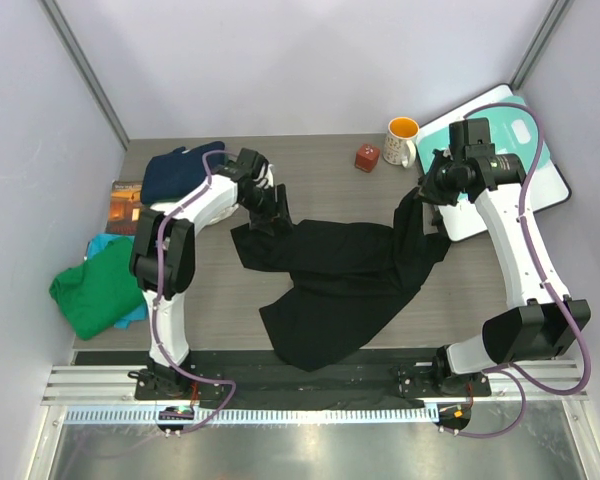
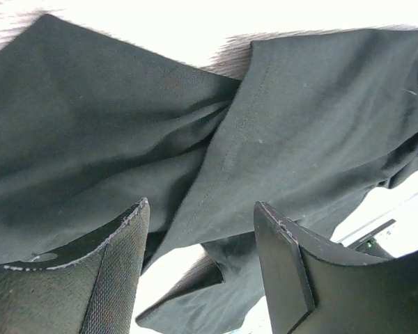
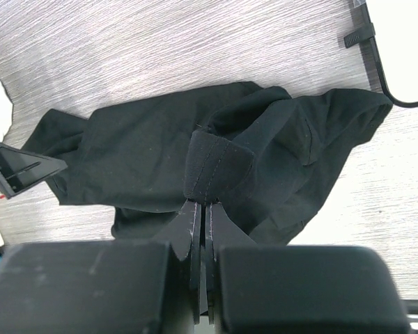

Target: Fold and stack the t-shirts

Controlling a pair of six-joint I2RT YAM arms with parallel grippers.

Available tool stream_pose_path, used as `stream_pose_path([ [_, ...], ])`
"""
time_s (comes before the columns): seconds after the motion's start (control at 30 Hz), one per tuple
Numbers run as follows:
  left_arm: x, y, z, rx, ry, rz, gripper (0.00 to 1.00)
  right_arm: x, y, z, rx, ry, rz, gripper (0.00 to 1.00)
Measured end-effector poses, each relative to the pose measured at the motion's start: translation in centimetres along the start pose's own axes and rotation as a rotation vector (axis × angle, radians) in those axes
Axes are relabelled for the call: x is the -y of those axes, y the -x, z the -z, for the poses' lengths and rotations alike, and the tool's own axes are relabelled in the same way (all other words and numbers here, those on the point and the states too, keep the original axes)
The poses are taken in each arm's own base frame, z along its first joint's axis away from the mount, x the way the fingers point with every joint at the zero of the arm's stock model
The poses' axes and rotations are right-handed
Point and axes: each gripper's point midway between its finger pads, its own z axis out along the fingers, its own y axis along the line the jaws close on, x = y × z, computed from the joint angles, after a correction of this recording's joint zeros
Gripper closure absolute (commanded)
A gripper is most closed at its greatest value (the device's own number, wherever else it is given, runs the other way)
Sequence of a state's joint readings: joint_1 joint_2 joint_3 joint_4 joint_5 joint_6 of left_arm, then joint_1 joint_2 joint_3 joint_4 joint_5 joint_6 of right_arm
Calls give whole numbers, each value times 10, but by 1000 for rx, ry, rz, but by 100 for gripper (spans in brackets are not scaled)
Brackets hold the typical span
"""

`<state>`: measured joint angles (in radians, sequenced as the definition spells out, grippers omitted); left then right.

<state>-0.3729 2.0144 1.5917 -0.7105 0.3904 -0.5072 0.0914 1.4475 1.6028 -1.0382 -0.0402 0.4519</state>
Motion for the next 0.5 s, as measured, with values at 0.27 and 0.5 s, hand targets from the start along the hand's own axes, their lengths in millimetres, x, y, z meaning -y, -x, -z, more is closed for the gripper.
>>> stream_pose_path([
  [0.27, 3, -17, -24, -68, 2, -4, 38, 2, -3, -3, -6, -4, 0, 99],
  [0.5, 9, -22, -36, -92, 1, -19, 39, 3, -5, -5, -12, -7, 0, 99],
])
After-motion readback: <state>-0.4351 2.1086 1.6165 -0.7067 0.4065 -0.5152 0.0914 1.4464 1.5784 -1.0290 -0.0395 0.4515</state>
